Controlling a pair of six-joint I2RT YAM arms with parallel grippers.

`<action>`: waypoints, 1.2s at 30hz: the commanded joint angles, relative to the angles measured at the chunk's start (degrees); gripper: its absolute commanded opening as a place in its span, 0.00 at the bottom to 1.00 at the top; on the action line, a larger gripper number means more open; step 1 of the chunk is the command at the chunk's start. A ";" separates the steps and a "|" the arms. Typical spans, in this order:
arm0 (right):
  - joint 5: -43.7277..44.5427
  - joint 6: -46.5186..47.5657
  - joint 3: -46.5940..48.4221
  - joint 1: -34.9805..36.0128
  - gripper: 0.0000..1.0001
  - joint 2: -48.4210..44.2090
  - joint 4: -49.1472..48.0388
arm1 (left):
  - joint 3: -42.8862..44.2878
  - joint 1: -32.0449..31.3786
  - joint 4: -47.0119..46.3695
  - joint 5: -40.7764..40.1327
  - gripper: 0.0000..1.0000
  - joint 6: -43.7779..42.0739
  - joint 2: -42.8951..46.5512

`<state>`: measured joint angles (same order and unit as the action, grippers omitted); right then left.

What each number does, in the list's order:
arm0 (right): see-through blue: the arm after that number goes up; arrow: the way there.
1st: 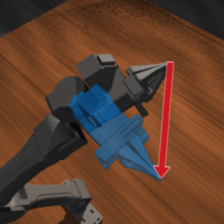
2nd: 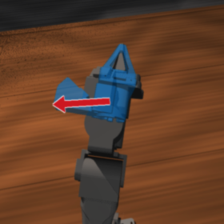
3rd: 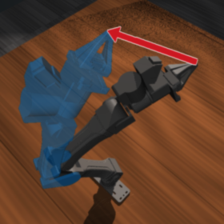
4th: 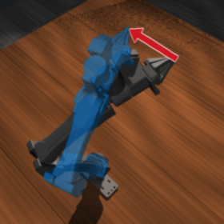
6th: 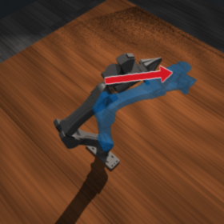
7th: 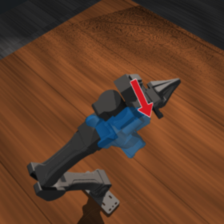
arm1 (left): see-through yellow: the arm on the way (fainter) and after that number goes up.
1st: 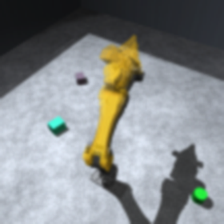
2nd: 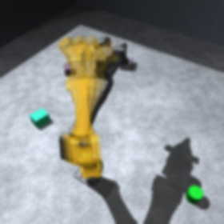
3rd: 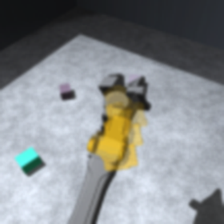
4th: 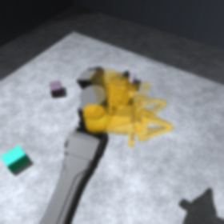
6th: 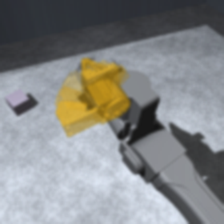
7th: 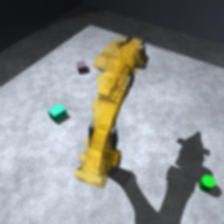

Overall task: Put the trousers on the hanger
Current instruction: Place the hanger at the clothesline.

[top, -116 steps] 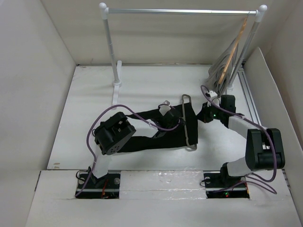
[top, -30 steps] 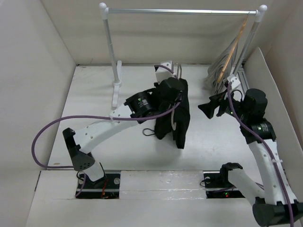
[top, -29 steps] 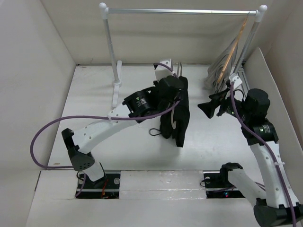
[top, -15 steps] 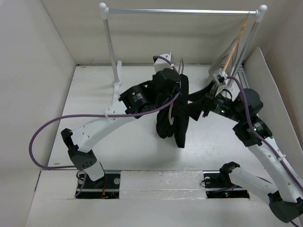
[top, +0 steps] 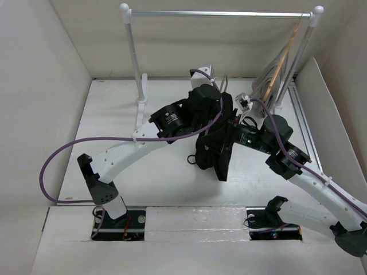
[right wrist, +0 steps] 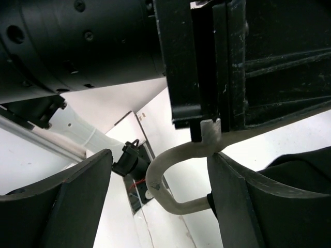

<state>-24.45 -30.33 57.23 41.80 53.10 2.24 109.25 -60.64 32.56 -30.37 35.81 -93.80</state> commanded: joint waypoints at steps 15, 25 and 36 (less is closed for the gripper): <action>8.00 -2.46 -3.97 2.41 0.23 2.10 -10.85 | -6.33 0.09 -9.62 1.72 0.00 2.07 8.02; 12.14 -4.12 -5.82 2.93 0.00 -2.03 -12.78 | -7.12 0.09 -10.40 2.77 0.05 2.51 9.16; 6.89 -5.27 0.06 -6.27 0.00 0.86 -15.16 | -6.68 0.09 -13.84 6.29 0.83 -0.04 14.16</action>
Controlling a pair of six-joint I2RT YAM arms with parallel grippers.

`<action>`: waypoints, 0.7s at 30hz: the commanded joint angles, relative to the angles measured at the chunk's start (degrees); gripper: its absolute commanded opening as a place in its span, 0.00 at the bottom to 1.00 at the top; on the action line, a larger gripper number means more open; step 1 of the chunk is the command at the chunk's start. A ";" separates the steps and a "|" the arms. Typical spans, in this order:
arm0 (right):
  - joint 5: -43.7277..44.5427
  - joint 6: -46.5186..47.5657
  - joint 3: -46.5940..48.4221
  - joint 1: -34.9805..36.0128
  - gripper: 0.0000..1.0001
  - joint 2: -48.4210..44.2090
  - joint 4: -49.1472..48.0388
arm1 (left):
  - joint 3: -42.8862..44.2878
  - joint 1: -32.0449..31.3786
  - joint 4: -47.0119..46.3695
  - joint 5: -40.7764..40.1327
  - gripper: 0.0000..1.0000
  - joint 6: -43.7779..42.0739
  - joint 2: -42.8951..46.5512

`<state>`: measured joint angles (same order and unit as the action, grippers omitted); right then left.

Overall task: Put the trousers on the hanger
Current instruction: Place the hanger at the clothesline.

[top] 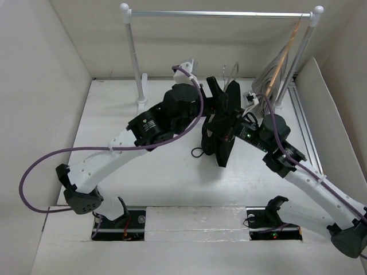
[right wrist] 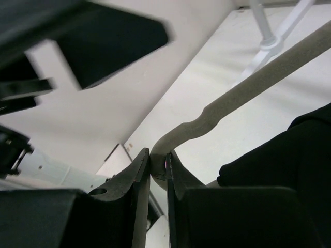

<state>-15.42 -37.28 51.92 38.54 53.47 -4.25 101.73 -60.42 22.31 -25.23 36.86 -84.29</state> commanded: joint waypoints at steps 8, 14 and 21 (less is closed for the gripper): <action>-6.20 3.44 15.65 -11.11 0.00 7.95 -11.30 | -3.64 -0.13 -3.24 -2.88 0.99 -2.06 15.29; -8.57 4.58 26.82 -18.93 0.00 15.25 -12.44 | -9.53 0.39 0.45 -4.47 0.99 -0.48 20.39; -10.85 3.88 33.59 -26.84 0.00 23.07 -14.03 | -22.52 0.39 0.64 -2.72 0.99 5.67 27.24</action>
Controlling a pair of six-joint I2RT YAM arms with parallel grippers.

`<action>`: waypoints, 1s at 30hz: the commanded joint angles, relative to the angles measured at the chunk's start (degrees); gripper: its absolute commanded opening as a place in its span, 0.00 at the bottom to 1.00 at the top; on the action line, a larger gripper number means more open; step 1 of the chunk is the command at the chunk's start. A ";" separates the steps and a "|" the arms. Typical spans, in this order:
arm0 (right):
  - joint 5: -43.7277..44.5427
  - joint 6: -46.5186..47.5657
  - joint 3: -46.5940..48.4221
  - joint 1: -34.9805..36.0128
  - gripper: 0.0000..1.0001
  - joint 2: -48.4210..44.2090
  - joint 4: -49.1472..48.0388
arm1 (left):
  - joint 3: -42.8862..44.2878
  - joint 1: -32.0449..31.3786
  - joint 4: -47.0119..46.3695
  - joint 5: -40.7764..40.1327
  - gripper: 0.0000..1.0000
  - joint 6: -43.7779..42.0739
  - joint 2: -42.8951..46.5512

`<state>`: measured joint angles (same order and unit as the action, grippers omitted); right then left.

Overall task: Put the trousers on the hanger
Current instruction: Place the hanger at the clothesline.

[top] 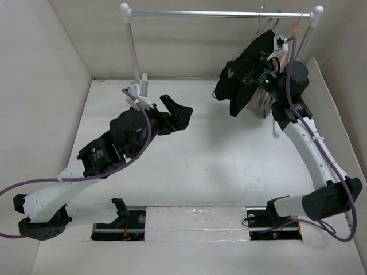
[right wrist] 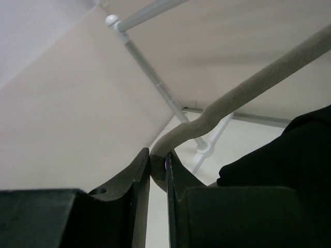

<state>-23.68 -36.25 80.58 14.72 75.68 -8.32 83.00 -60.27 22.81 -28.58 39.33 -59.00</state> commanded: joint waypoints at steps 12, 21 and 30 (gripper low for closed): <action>-8.30 -0.57 10.66 -12.61 0.00 10.88 -14.88 | -10.14 0.24 1.63 1.24 0.99 6.63 5.56; -10.50 -2.42 2.40 -15.95 0.00 10.36 -17.61 | -12.16 0.24 1.27 1.16 0.99 7.87 5.83; -11.21 -2.42 -3.06 -17.53 0.39 7.82 -18.67 | -12.16 0.24 1.27 1.42 0.99 8.66 4.77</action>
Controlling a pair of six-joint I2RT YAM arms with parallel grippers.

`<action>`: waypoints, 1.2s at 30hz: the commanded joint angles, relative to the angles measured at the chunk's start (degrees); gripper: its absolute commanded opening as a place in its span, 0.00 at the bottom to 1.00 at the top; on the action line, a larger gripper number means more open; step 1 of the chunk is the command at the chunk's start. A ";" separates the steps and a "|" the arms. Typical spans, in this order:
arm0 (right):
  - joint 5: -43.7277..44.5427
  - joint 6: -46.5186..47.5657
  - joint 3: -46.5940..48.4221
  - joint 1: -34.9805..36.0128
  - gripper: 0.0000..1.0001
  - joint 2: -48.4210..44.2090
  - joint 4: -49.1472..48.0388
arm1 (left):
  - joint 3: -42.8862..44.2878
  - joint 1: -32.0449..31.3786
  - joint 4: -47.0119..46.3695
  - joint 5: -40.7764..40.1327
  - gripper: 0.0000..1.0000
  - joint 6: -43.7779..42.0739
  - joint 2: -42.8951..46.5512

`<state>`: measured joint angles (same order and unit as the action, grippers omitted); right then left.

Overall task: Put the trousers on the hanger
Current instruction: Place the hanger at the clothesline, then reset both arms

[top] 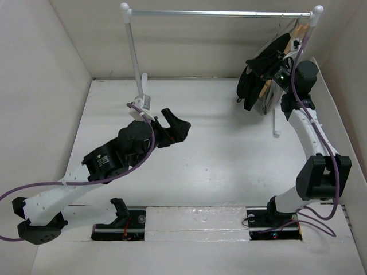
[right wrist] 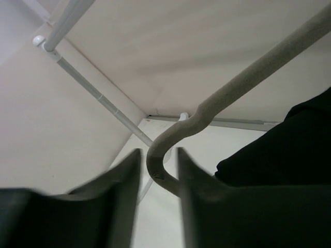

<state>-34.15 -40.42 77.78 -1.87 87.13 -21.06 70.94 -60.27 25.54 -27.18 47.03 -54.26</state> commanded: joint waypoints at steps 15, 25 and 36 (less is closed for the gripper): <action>14.29 21.25 2.03 -3.57 1.00 -21.80 20.78 | 2.27 0.24 -0.23 -1.56 0.99 -1.05 -1.99; 9.70 31.80 -16.68 -0.01 1.00 -42.55 39.23 | 1.15 0.24 9.52 -6.48 0.99 -0.36 1.25; 14.37 37.86 -38.48 3.10 1.00 -62.25 58.67 | -18.55 0.24 3.03 1.51 0.99 5.27 8.65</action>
<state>-21.78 -6.59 40.21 0.84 26.94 32.12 53.95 -60.27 32.34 -27.79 50.48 -45.69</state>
